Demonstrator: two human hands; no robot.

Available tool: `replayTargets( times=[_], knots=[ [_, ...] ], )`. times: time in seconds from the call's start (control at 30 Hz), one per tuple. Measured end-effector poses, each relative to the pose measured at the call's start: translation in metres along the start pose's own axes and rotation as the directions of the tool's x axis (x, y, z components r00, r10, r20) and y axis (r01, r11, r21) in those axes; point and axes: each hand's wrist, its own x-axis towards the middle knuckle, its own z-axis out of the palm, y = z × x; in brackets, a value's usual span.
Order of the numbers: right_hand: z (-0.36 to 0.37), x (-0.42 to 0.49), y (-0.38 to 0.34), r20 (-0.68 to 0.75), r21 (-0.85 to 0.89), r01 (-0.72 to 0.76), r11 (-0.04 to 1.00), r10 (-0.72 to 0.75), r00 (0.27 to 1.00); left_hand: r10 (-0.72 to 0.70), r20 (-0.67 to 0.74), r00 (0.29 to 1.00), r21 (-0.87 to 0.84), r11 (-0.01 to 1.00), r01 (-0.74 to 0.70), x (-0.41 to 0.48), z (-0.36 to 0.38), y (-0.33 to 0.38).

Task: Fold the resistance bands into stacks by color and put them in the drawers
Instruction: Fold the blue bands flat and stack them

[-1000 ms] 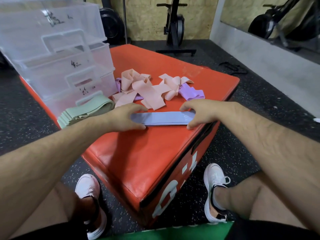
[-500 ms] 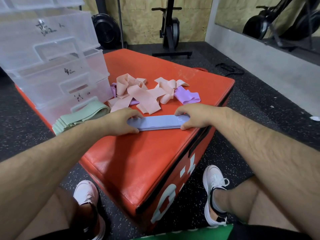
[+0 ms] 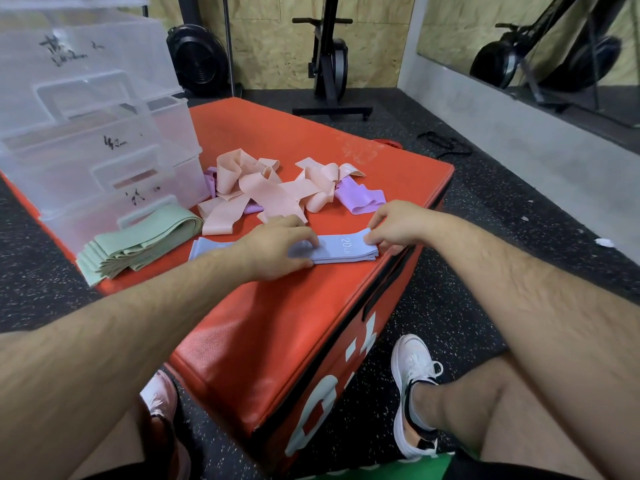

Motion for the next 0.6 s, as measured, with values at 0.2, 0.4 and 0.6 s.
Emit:
replayTargets(
  times=[0.2,0.4,0.6],
  knots=[
    [0.0105,0.0046,-0.0038,0.04,0.166,-0.161,0.973,0.156,0.987,-0.017,-0.005,1.0,0.012,1.0,0.017,0.0027,0.0022,-0.0021],
    [0.0114,0.0012,-0.0093,0.127,0.278,-0.222,0.934,0.193,0.973,-0.023,-0.014,1.0,-0.016,1.0,0.023,-0.0019,0.005,-0.0051],
    [0.0074,0.0007,-0.0085,0.05,0.303,-0.149,0.941,0.14,0.989,-0.019,-0.024,1.0,-0.011,1.0,0.019,-0.0033,0.0058,-0.006]
  ],
)
